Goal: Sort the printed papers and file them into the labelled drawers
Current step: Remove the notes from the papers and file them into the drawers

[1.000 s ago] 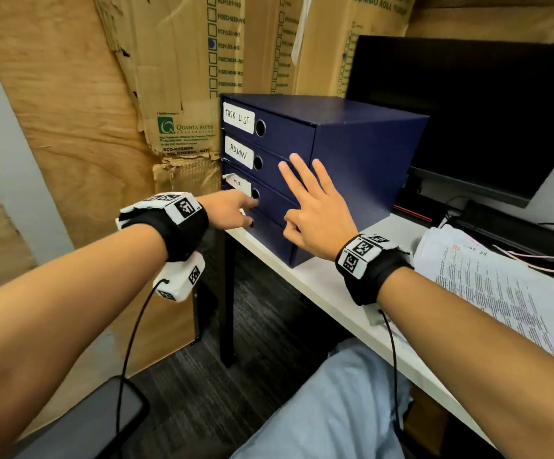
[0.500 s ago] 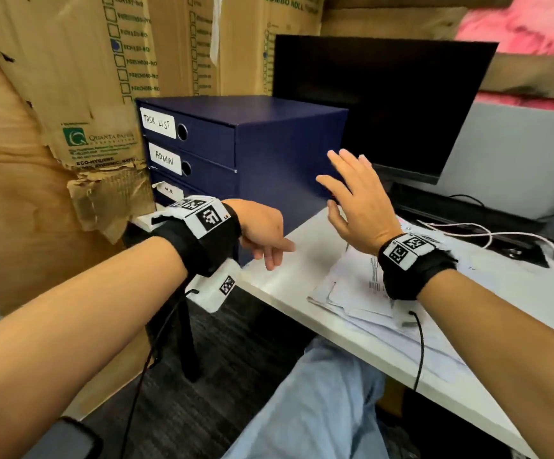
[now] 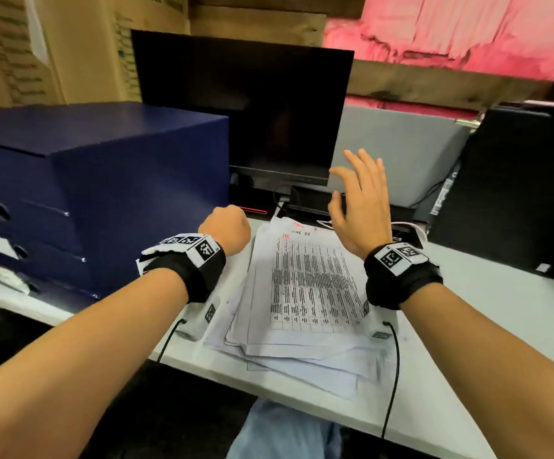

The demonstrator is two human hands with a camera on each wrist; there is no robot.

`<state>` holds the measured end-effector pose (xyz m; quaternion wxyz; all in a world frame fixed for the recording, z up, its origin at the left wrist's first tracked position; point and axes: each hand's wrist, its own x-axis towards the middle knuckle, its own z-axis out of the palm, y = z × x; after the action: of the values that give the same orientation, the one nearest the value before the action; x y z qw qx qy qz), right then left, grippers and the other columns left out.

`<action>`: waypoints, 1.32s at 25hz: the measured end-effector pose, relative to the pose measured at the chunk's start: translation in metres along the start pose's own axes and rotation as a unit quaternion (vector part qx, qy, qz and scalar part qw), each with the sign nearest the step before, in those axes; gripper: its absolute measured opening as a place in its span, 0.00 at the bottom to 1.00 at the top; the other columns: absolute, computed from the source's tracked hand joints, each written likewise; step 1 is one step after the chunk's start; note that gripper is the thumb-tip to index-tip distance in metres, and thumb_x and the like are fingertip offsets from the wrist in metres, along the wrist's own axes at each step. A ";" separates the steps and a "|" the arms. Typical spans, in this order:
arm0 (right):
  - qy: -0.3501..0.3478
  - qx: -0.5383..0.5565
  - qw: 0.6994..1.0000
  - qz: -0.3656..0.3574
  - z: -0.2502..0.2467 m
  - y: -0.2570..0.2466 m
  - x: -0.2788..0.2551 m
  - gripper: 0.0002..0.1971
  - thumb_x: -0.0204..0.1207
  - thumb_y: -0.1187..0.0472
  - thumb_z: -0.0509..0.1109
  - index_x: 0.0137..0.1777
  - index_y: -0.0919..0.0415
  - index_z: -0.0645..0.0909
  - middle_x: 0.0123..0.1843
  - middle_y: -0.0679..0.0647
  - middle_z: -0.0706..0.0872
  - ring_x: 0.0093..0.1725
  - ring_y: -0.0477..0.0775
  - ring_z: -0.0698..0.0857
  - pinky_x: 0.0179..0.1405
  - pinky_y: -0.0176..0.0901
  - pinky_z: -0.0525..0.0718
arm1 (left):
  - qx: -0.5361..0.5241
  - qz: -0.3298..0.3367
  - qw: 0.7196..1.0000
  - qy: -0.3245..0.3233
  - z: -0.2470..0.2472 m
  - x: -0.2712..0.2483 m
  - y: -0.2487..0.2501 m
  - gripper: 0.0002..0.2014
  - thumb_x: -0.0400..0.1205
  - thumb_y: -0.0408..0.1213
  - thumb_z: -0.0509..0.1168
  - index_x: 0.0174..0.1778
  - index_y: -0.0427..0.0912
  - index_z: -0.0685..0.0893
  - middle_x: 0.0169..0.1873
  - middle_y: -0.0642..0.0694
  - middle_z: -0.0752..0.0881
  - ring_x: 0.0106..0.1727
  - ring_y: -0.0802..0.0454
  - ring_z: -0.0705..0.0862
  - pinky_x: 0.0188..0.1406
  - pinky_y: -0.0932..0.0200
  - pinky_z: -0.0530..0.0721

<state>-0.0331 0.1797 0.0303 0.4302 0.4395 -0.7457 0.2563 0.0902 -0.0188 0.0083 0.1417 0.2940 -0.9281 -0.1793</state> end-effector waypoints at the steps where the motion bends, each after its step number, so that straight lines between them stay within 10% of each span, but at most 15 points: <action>1: 0.003 0.000 1.000 0.007 0.003 0.005 0.004 0.17 0.77 0.66 0.62 0.65 0.64 0.79 0.76 0.62 0.74 0.81 0.64 0.65 0.83 0.62 0.54 | 0.013 0.006 1.000 0.012 0.005 0.008 0.004 0.12 0.79 0.30 0.55 0.45 0.38 0.85 0.44 0.39 0.86 0.39 0.41 0.81 0.35 0.53 0.79; 12: -0.146 0.009 0.989 0.023 0.085 -0.005 -0.018 0.17 0.74 0.65 0.66 0.63 0.62 0.80 0.67 0.59 0.80 0.75 0.62 0.72 0.83 0.57 0.56 | 0.034 0.051 0.997 0.056 0.080 0.055 -0.004 0.13 0.84 0.36 0.55 0.55 0.38 0.83 0.52 0.40 0.86 0.57 0.40 0.78 0.55 0.47 0.81; 19: -0.489 -0.005 0.861 0.140 0.093 0.002 -0.036 0.22 0.82 0.55 0.62 0.74 0.62 0.69 0.71 0.61 0.76 0.71 0.63 0.73 0.72 0.52 0.70 | 0.016 0.079 0.996 0.050 0.087 0.055 -0.006 0.13 0.85 0.40 0.59 0.63 0.43 0.83 0.58 0.44 0.82 0.64 0.45 0.74 0.62 0.51 0.78; 27: -0.467 0.008 0.872 0.150 0.097 0.003 -0.036 0.28 0.80 0.58 0.66 0.78 0.58 0.64 0.72 0.61 0.73 0.72 0.63 0.71 0.72 0.50 0.69 | -0.076 0.015 0.996 0.035 0.088 0.057 -0.009 0.11 0.80 0.39 0.63 0.58 0.49 0.76 0.46 0.48 0.85 0.55 0.46 0.80 0.53 0.49 0.83; 33: -0.459 0.012 0.877 0.145 0.098 0.005 -0.036 0.19 0.80 0.64 0.65 0.71 0.58 0.75 0.70 0.60 0.73 0.71 0.61 0.70 0.71 0.48 0.71 | -0.023 0.048 0.998 0.042 0.084 0.055 -0.009 0.10 0.82 0.43 0.66 0.57 0.47 0.82 0.55 0.46 0.79 0.63 0.46 0.72 0.60 0.53 0.77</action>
<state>-0.0690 0.1234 -0.0497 -0.0075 0.4000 -0.9117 0.0939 0.0204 -0.0370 -0.0621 0.1957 0.2527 -0.9301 -0.1810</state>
